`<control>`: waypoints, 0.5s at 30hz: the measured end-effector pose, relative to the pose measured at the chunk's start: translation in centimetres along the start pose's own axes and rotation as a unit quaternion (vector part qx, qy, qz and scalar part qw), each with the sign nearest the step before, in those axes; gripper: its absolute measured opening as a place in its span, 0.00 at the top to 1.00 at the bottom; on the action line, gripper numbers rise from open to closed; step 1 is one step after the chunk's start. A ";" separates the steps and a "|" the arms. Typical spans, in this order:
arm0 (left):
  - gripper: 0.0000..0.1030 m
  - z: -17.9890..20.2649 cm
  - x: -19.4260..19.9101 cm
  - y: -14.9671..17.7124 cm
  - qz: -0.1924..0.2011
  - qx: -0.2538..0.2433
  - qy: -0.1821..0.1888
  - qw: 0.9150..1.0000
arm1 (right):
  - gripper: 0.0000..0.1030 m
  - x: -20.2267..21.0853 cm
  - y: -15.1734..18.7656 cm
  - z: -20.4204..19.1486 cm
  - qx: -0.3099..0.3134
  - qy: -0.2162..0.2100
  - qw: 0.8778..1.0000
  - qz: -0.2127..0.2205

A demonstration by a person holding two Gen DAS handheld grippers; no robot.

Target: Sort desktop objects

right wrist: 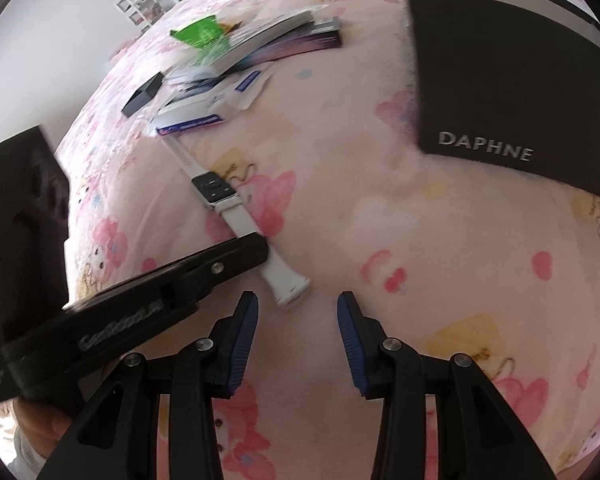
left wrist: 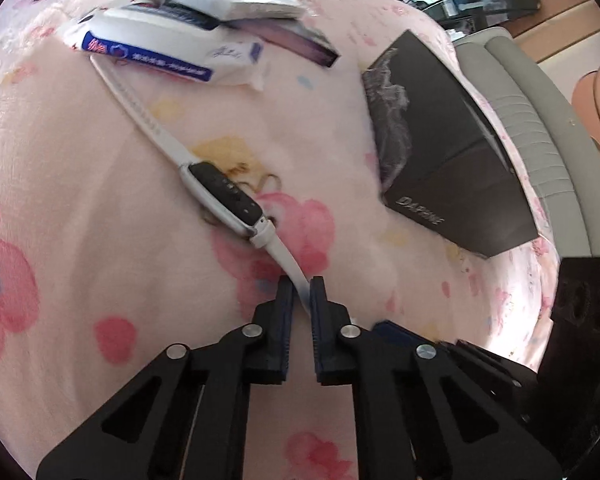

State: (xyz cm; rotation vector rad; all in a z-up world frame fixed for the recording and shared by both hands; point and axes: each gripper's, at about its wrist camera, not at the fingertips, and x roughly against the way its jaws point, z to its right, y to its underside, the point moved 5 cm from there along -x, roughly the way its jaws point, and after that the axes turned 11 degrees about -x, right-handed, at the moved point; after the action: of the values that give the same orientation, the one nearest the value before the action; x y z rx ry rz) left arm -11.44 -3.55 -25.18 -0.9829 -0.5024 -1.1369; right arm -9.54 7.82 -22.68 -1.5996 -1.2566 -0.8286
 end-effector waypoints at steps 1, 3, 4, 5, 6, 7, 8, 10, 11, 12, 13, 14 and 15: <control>0.95 0.4 0.1 0.1 0.002 0.001 0.005 1.000 | 0.64 0.1 -0.1 0.2 -0.001 0.001 1.000 0.002; 0.96 0.8 0.0 0.2 -0.003 0.004 0.016 1.000 | 0.63 0.5 -0.2 0.5 0.005 -0.002 1.000 0.003; 0.96 1.2 -0.2 0.3 -0.008 0.004 0.026 1.000 | 0.63 0.8 -0.3 0.7 0.011 -0.001 1.000 0.004; 0.95 1.5 -0.4 0.3 -0.011 0.003 0.030 0.999 | 0.63 1.0 -0.3 0.9 0.018 0.001 1.000 0.005; 0.94 1.7 -0.5 0.3 -0.012 0.002 0.033 0.999 | 0.63 1.1 -0.3 1.2 0.026 0.007 1.000 0.005; 0.91 2.0 -0.6 0.4 -0.015 0.000 0.032 0.999 | 0.63 1.2 -0.2 1.4 0.032 0.012 0.999 0.007; 0.91 2.3 -0.8 0.4 -0.017 -0.001 0.031 0.999 | 0.63 1.3 -0.2 1.6 0.035 0.015 0.999 0.008; 0.89 2.1 -0.8 0.4 -0.020 0.002 0.026 0.999 | 0.63 1.0 -0.3 2.0 0.024 0.011 1.000 0.005; 0.87 1.9 -0.6 0.4 -0.021 0.005 0.023 1.000 | 0.63 0.8 -0.3 2.0 0.021 0.009 1.000 0.003; 0.77 1.5 -0.4 0.4 -0.021 0.011 0.022 0.999 | 0.63 0.6 -0.3 1.7 0.024 0.007 1.000 0.004; 0.64 0.8 0.2 0.6 -0.020 0.020 0.023 0.999 | 0.63 0.5 -0.3 1.4 0.028 0.007 1.000 0.004; 0.62 0.0 0.9 0.6 -0.014 0.028 0.020 0.999 | 0.63 0.4 -0.3 1.1 0.034 0.006 0.999 0.004; 0.61 -0.8 1.7 0.6 -0.008 0.035 0.016 0.999 | 0.63 0.3 -0.2 0.6 0.041 0.003 0.999 0.006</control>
State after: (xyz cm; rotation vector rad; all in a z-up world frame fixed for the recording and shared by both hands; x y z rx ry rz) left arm -10.32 -5.07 -24.48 -0.9001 -0.5223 -1.1394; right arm -9.70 8.50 -22.57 -1.5370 -1.2609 -0.7643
